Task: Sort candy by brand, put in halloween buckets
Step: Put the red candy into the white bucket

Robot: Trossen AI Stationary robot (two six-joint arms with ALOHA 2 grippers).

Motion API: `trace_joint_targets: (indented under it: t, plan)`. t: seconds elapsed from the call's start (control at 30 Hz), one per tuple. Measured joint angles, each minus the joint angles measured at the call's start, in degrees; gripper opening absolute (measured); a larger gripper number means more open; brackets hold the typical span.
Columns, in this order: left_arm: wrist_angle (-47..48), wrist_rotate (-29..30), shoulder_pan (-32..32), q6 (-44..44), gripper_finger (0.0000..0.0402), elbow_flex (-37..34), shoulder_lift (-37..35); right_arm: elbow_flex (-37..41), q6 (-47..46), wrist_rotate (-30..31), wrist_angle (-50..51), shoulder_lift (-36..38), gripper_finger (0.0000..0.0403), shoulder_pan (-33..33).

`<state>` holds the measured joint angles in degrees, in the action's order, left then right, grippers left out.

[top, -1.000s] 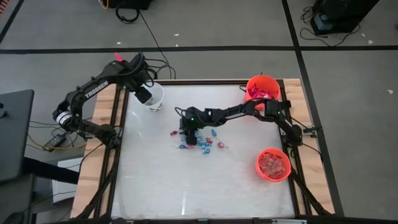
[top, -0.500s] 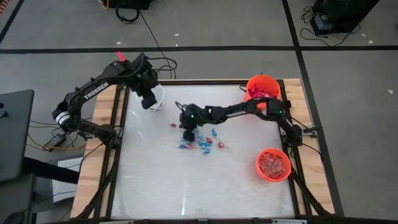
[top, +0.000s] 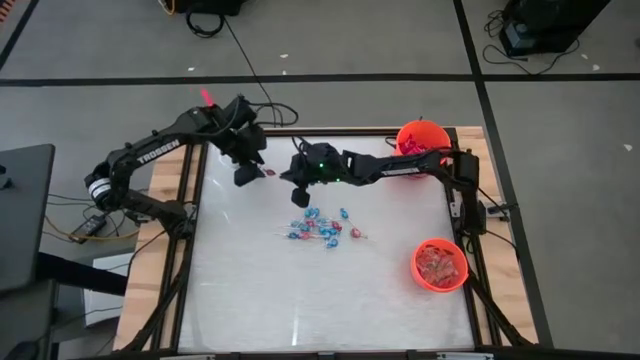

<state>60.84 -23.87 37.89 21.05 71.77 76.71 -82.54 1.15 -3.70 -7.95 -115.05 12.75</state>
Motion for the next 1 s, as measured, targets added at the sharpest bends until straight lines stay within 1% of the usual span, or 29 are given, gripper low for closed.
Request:
trace_joint_targets:
  t: [0.1, 0.23, 0.37, 0.43, 0.67, 0.87, 1.0]
  plan:
    - [-1.91, 0.27, -2.32, -0.1, 0.0265, 0.0, 0.17, 0.02, 0.11, 1.07, -0.06, 0.35, 0.001, 0.02]
    - [-4.48, 2.36, -4.55, -1.97, 0.027, -0.02, 0.15, 0.02, 0.09, 1.04, -0.05, 0.51, 0.001, 0.0]
    - [-4.71, 7.86, -5.42, -3.76, 0.0263, -0.02, 0.16, 0.02, 0.09, 0.88, -0.46, 0.51, 0.001, -0.36]
    - [-4.65, 8.06, -5.4, -3.79, 0.0254, -0.04, 0.17, 0.02, 0.09, 0.69, -0.42, 0.75, 0.001, -0.51]
    - [-3.93, 4.89, -5.47, -3.98, 0.021, -0.04, 0.17, -0.02, 0.05, 0.67, -2.47, 1.76, 0.001, -0.63]
    - [-4.43, 4.64, -5.45, -3.99, 0.0185, -0.04, 0.17, -0.02, 0.37, 0.67, -2.71, 2.04, 0.001, -0.61]
    - [-4.42, 4.62, -5.45, -3.99, 0.0145, -0.04, 0.17, -0.02, 0.43, 0.66, -2.71, 2.04, 0.001, -0.63]
